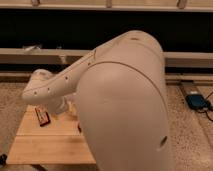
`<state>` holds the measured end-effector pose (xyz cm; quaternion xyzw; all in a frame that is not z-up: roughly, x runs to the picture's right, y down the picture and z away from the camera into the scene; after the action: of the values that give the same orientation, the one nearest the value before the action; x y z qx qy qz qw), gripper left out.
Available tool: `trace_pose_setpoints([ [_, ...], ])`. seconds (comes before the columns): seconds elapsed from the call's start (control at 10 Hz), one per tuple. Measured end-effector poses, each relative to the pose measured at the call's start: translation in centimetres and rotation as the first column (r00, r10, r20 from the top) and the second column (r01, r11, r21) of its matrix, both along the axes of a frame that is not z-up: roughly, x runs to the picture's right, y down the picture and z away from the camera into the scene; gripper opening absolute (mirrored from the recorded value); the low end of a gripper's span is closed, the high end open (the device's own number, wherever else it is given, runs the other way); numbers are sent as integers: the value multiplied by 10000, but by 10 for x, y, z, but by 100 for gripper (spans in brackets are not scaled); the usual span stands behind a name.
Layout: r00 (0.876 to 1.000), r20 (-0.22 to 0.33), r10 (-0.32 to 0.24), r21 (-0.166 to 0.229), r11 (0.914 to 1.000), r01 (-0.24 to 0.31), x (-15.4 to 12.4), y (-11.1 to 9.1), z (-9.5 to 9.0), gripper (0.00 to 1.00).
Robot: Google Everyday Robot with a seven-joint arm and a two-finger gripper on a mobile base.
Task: Wipe the white sponge on the table
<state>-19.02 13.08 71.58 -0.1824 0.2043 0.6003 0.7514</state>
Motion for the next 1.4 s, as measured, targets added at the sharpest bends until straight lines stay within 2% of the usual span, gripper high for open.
trace_pose_setpoints([
  [0.4, 9965, -304, 774, -135, 9969, -778, 47, 0, 12, 65],
  [0.6, 9921, -393, 1189, -159, 9927, -1196, 71, 0, 18, 65],
  [0.9, 9809, -509, 1876, -174, 9819, -1887, 111, -1, 26, 65],
  [1.1, 9691, -561, 2402, -200, 9702, -2417, 136, 0, 33, 65],
  [1.2, 9606, -613, 2711, -183, 9619, -2726, 157, 0, 39, 65],
  [1.4, 9383, -782, 3368, -219, 9404, -3394, 212, 5, 52, 65],
])
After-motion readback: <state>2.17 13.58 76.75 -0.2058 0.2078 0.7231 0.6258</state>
